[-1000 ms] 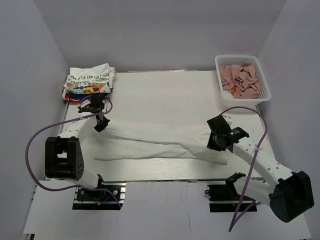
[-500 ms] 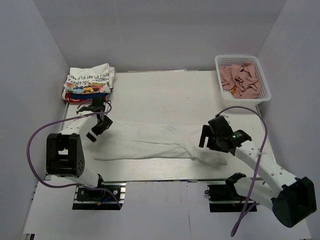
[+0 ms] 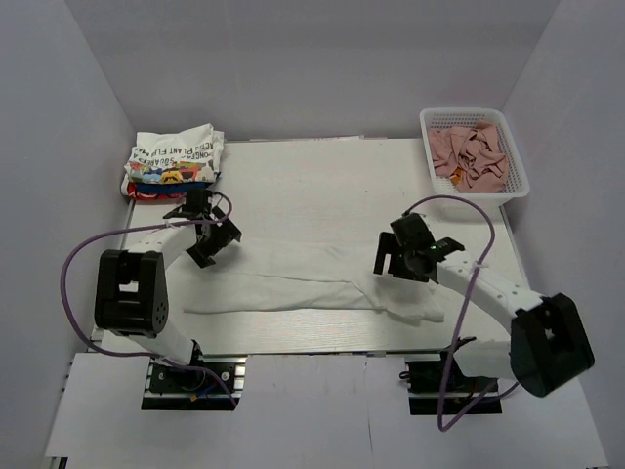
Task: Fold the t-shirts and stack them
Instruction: Fold the other side of the tshirt into a rectangle, then rotate the tshirt 90 degrees
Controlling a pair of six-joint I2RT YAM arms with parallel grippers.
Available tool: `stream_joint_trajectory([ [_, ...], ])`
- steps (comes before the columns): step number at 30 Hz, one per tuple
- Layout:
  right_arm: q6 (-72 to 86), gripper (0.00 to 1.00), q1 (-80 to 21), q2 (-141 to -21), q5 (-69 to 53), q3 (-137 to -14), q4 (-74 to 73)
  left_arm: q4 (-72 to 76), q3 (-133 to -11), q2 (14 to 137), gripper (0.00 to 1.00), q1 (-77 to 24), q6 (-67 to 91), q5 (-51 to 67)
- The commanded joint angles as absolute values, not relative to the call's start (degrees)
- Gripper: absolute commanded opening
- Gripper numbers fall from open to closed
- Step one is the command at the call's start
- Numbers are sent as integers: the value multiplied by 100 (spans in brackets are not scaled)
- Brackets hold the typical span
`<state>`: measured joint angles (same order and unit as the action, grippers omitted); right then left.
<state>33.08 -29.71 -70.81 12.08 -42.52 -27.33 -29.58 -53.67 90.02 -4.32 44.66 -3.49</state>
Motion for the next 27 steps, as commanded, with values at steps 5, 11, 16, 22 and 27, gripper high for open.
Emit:
stream_joint_trajectory([
  [5, 3507, 90, -2505, -8805, 1758, -4709, -2048, -3538, -4905, 9387, 100, -492, 4534, -578],
  [11, 3595, 90, -2242, -10692, 2030, -5824, -1917, -4085, -4140, 8570, 100, -598, 4685, -747],
  [16, 2682, 90, -2144, -12160, 1802, -7916, -2335, -4596, -3824, 8342, 100, -799, 4614, -134],
  [22, 1847, 90, -2048, -13833, 837, -10922, -2593, -4149, -3042, 7366, 100, -1282, 4360, 1133],
  [27, 2030, 90, -2048, -14562, -1066, -12155, -1550, -3964, -2787, 7821, 100, -1810, 4359, 1484],
])
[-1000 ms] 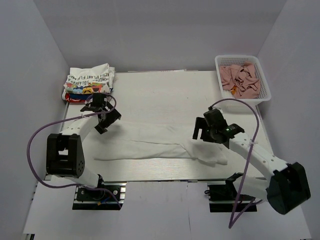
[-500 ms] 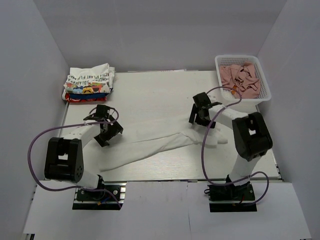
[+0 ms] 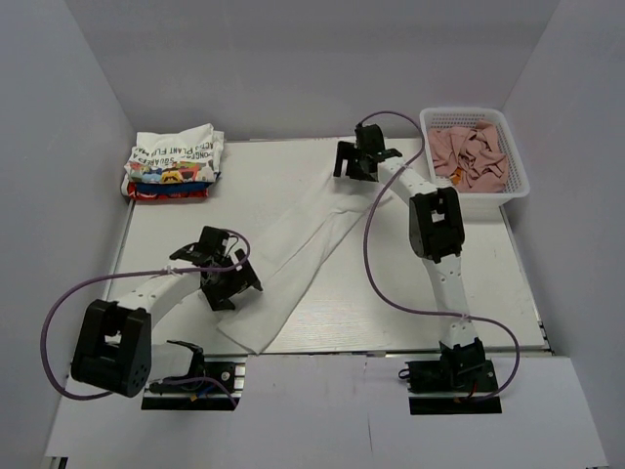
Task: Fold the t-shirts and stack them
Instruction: Rotate the tshirt 90 degrees
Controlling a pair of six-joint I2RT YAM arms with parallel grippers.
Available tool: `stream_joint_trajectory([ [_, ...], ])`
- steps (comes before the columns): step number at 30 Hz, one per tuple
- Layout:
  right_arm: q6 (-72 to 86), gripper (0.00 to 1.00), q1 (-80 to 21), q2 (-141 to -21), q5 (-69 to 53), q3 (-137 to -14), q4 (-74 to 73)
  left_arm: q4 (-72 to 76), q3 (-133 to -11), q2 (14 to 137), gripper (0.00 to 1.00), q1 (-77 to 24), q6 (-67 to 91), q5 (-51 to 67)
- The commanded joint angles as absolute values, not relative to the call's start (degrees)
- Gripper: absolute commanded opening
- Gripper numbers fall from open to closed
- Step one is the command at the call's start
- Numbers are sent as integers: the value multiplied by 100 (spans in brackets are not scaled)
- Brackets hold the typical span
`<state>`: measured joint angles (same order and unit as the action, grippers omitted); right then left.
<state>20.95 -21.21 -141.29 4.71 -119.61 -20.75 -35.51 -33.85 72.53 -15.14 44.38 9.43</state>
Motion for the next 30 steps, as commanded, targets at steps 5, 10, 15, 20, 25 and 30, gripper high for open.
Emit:
stream_joint_trajectory([
  [5, 2469, 90, -2135, -14870, -1633, -12356, -1003, -3561, -2453, 7875, 100, -2389, 4596, 1784],
  [10, 2864, 90, -2381, -15642, -2048, -13059, -958, -2726, -2434, 8190, 100, -3321, 4904, 2320],
  [15, 3208, 90, -2434, -15732, -1759, -13219, -169, -2523, -3611, 9235, 100, -4297, 4685, 2442],
  [20, 3340, 90, -2408, -15864, -1389, -13474, -79, -2530, -4481, 10291, 100, -5026, 4570, 2672],
  [25, 3024, 90, -2400, -15768, -1283, -13561, -157, -3075, -5271, 9871, 100, -5501, 4403, 1717],
  [30, 2225, 90, -2452, -14927, -1547, -13299, -650, -3498, -5695, 9247, 100, -5730, 4175, 986],
])
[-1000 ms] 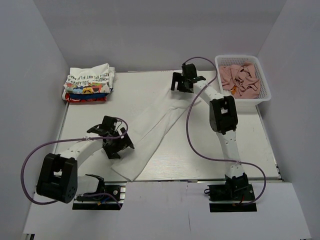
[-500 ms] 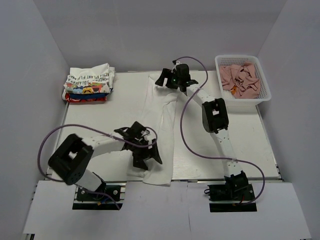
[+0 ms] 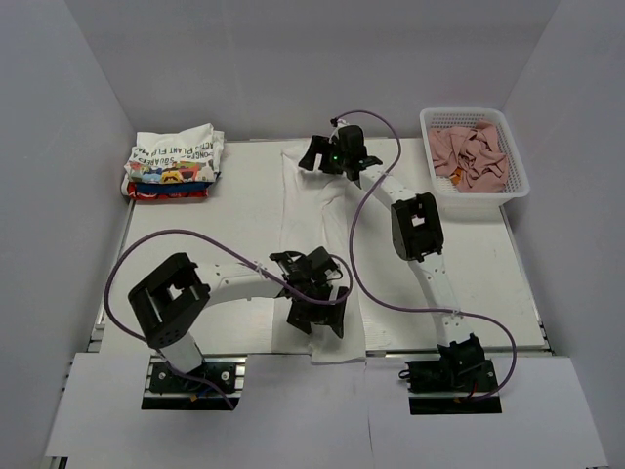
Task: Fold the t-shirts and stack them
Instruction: Rotate the tshirt 90 degrees, then grab the bottom of the folded rectangular tshirt with both arms
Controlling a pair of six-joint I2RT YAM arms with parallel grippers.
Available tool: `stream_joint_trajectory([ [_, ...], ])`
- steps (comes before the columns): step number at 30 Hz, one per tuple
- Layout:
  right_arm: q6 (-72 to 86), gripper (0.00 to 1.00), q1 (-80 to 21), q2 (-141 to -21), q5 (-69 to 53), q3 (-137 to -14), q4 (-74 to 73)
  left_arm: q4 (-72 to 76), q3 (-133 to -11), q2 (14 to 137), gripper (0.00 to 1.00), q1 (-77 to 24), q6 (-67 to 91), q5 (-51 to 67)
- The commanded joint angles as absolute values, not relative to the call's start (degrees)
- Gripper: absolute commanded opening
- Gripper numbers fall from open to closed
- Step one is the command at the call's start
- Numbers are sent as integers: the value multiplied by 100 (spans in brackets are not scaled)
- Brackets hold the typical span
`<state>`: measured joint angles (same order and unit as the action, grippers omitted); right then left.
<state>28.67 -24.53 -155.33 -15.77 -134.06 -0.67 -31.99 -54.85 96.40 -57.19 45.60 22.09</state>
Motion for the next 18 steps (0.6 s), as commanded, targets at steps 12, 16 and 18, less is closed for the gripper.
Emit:
stream_joint_trajectory([
  [12, 1880, 90, -2461, -12614, -1329, -12028, -1449, -4192, -4196, 6506, 100, -5687, 5307, -465],
  [16, 2135, 90, -2478, -10923, -634, -9047, -803, -4254, -3517, 5591, 100, -5634, 5800, -782],
  [18, 2328, 90, -2487, -9965, -589, -8248, -381, -4097, -3235, 5292, 100, -5634, 5801, -660],
])
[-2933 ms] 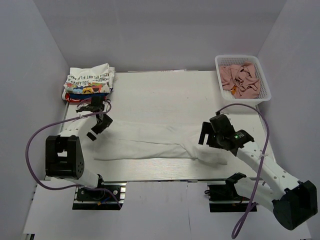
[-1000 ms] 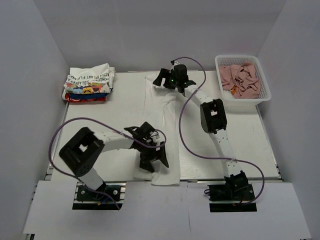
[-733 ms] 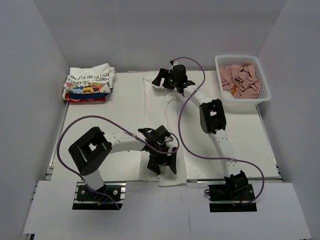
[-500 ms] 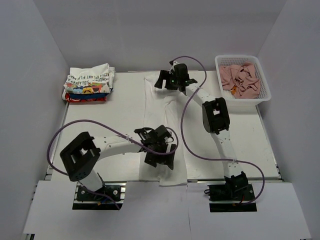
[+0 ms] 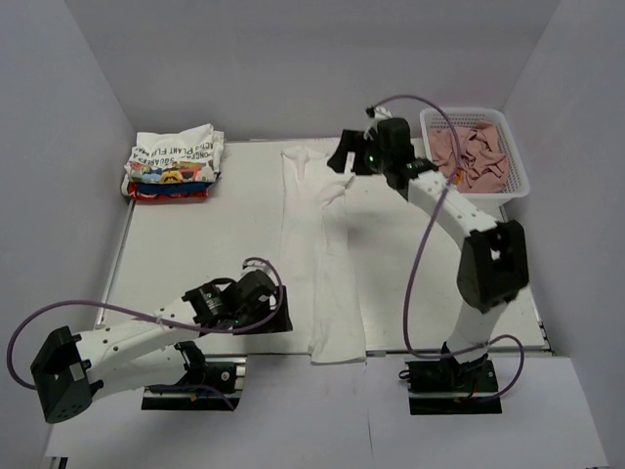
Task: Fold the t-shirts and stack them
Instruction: Grab the bottom of the folded rectangular tshirt with both arms
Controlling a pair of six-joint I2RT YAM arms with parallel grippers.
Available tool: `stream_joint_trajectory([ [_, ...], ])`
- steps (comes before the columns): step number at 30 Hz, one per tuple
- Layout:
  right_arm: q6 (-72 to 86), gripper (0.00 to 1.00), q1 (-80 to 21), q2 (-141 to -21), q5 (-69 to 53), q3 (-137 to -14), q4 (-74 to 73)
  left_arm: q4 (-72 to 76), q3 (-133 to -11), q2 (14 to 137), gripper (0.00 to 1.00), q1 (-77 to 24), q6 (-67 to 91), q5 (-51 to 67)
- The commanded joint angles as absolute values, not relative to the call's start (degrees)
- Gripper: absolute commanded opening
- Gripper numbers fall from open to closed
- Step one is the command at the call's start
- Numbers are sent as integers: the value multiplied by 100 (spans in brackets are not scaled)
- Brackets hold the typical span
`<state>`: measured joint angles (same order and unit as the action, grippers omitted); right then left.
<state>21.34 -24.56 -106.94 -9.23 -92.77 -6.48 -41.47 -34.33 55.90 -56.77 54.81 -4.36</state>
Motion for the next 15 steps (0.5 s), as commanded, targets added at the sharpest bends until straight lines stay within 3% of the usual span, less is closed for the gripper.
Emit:
stream_joint_trajectory([
  [1, 2486, 90, -2540, -9741, -545, -7235, -204, -3913, -3069, 5291, 100, -5634, 5801, -546],
  [9, 3171, 90, -3128, -7369, -308, -4540, -994, -3498, -2725, 5853, 100, -5634, 5687, -45],
  [15, 2709, 90, -3638, -6619, -589, -4045, -1985, -3156, -2391, 5801, 88, -5634, 5687, 193],
])
